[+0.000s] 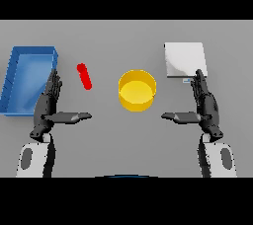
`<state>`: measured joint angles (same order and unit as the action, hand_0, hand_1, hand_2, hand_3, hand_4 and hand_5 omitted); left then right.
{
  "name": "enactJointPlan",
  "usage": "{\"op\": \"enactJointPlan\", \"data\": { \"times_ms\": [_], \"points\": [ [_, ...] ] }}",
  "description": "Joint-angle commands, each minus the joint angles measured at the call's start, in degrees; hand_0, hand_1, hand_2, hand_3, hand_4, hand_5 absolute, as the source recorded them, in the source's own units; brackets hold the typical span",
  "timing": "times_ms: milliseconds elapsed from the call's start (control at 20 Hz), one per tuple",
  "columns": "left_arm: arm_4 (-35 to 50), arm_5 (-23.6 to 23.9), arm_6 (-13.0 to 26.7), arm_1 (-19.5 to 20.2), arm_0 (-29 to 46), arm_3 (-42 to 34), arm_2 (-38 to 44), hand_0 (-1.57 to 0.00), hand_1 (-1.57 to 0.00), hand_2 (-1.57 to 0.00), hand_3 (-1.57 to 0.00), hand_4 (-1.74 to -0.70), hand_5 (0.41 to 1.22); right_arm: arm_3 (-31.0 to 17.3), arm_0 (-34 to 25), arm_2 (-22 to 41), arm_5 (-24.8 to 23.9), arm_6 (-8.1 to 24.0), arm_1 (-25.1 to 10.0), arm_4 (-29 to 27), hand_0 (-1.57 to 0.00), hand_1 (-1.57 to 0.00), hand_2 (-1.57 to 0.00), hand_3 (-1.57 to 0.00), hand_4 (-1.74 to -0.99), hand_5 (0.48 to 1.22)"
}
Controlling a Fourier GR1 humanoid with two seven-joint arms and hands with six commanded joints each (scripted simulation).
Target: Pick up the red beaker and tilt it to pour out 1 green nut into yellow bowl. Pick up the yellow bowl and place it on the metallic measuring scale.
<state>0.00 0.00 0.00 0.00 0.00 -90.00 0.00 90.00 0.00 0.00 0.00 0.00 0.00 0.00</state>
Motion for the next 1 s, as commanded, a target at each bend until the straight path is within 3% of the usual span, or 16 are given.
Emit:
{"op": "enactJointPlan", "data": {
  "times_ms": [0, 250, 350, 500, 750, 950],
  "points": [
    [0.0, 0.0, -0.1, -0.1, 0.2, -0.1, -0.1, 0.0, 0.0, 0.0, 0.0, -1.2, 0.677, 0.0, 0.0, -0.1, 0.0, 0.0, -0.1, -0.1, 0.0, 0.0, 0.0, 0.0, -1.177, 0.572],
    [-0.6, 0.2, -0.6, -0.4, 2.1, -1.9, -1.0, 0.0, 0.0, 0.0, 0.0, -1.2, 0.677, -0.7, -0.5, -0.9, 0.3, -0.1, -0.7, -0.8, 0.0, 0.0, 0.0, 0.0, -1.177, 0.572],
    [-4.3, -1.3, -2.6, 1.6, 5.6, -6.1, -4.5, 0.0, 0.0, 0.0, 0.0, -1.2, 0.677, 2.2, 1.4, 2.2, -0.6, -2.5, -4.3, 6.4, 0.0, 0.0, 0.0, 0.0, -1.178, 0.573],
    [-5.7, -1.4, 1.0, 2.7, 6.0, -8.5, -5.6, 0.0, 0.0, 0.0, 0.0, -1.2, 0.672, 3.6, 2.6, 3.9, -0.3, -2.3, -5.2, 8.8, 0.0, 0.0, 0.0, 0.0, -1.193, 0.582],
    [-7.3, -1.1, 1.9, 2.9, 7.4, -9.9, -6.7, 0.0, 0.0, 0.0, 0.0, -1.17, 0.653, 4.4, 2.5, 3.2, 1.3, -2.8, -5.2, 6.0, 0.0, 0.0, 0.0, 0.0, -1.244, 0.597],
    [-7.2, -1.0, 3.5, 2.0, 4.2, -5.4, -6.2, 0.0, 0.0, 0.0, 0.0, -1.19, 0.658, 4.3, 2.7, 3.0, 3.0, -3.8, -5.8, 4.8, 0.0, 0.0, 0.0, 0.0, -1.291, 0.621]
  ]
}}
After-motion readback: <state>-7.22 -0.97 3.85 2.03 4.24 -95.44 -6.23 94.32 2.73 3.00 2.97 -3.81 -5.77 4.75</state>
